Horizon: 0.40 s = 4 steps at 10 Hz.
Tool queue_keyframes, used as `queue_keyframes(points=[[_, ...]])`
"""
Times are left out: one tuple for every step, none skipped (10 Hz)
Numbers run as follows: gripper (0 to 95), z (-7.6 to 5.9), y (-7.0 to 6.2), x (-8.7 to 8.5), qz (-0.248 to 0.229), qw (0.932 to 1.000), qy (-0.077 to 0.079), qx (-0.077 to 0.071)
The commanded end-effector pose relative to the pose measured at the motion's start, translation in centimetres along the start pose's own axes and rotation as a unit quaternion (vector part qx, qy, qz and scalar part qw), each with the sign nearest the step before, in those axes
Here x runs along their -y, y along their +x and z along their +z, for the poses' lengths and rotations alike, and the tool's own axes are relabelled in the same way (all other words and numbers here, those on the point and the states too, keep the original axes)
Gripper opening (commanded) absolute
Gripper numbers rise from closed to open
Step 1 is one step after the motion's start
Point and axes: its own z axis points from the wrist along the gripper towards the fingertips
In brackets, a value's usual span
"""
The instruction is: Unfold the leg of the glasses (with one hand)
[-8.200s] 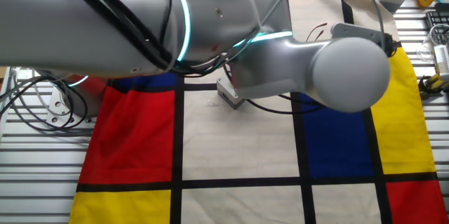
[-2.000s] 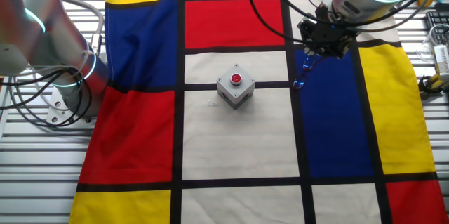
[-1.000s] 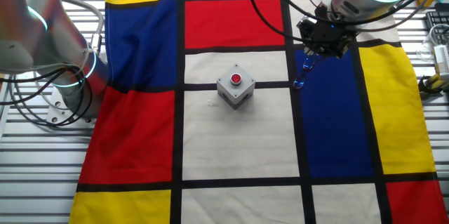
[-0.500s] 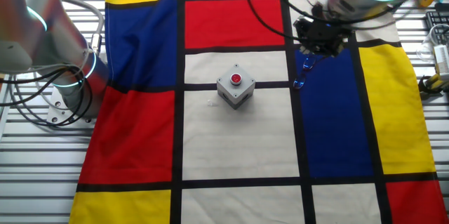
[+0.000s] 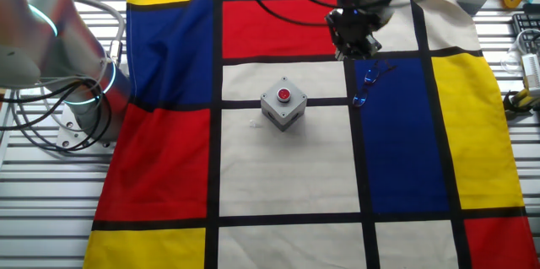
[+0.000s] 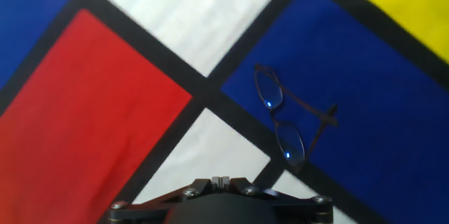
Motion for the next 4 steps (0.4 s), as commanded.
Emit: queue_keyframes(points=[[0.0, 0.27, 0.66, -0.79, 0.059, 0.9974, 0.031, -0.028], [0.0, 0.27, 0.70, -0.78, 0.058, 0.9975, 0.031, -0.027], [0.0, 0.29, 0.74, -0.78, 0.058, 0.9975, 0.031, -0.027], [0.0, 0.28, 0.75, -0.77, 0.058, 0.9975, 0.031, -0.027]])
